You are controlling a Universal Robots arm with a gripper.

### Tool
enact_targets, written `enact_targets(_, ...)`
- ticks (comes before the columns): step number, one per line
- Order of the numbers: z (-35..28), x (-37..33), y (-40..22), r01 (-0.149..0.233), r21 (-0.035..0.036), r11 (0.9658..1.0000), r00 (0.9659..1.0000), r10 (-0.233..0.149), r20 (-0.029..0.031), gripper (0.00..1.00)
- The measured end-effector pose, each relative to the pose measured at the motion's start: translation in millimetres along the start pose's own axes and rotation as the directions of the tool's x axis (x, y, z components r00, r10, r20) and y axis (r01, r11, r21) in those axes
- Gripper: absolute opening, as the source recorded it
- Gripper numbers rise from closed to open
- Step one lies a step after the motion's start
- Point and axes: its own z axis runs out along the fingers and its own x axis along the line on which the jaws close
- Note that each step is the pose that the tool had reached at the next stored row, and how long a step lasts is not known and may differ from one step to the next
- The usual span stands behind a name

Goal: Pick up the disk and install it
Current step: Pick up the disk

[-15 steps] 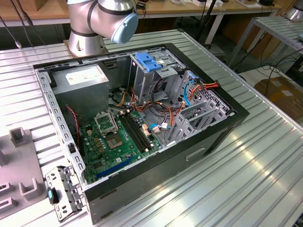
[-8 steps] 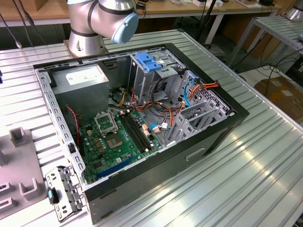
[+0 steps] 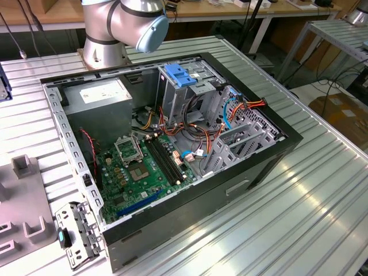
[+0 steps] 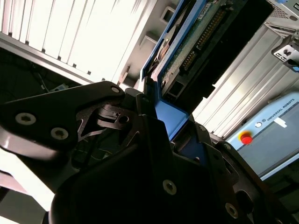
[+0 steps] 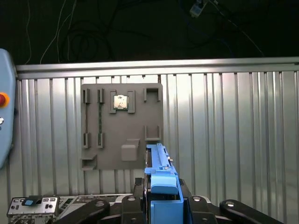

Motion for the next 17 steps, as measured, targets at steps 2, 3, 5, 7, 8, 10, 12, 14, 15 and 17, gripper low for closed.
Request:
enact_targets(2, 0.0, -0.1, -2.9, 0.0, 0.0, 1.0, 1.0, 0.0, 0.0, 0.37)
enact_targets(3, 0.0, -0.2, -4.9, 0.0, 0.0, 1.0, 1.0, 0.0, 0.0, 0.37)
enact_targets(5, -0.1, -0.4, -10.1, 0.0, 0.0001, 1.0, 1.0, 0.0, 0.0, 0.37)
enact_targets(7, -0.1, -0.5, -13.8, 0.0, 0.0001, 1.0, 1.0, 0.0, 0.0001, 0.37)
enact_targets(8, -0.2, -0.6, -15.4, 0.0, 0.0, 1.0, 1.0, 0.0, 0.0, 0.37)
enact_targets(10, -0.1, -0.4, -17.8, 0.0, 0.0001, 1.0, 1.0, 0.0, -0.0001, 0.37)
enact_targets(12, -0.1, 0.5, -18.9, 0.0, 0.0, 1.0, 1.0, 0.0, -0.0006, 0.37)
enact_targets(14, 0.0, 2.2, -19.9, 0.0, 0.0001, 1.0, 1.0, 0.0, -0.0008, 0.37)
enact_targets(15, 0.0, 3.7, -21.1, 0.0, 0.0001, 1.0, 1.0, 0.0, -0.0011, 0.37)
enact_targets(17, 0.0, 4.1, -23.1, 0.0, 0.0, 1.0, 1.0, 0.0, -0.0014, 0.37)
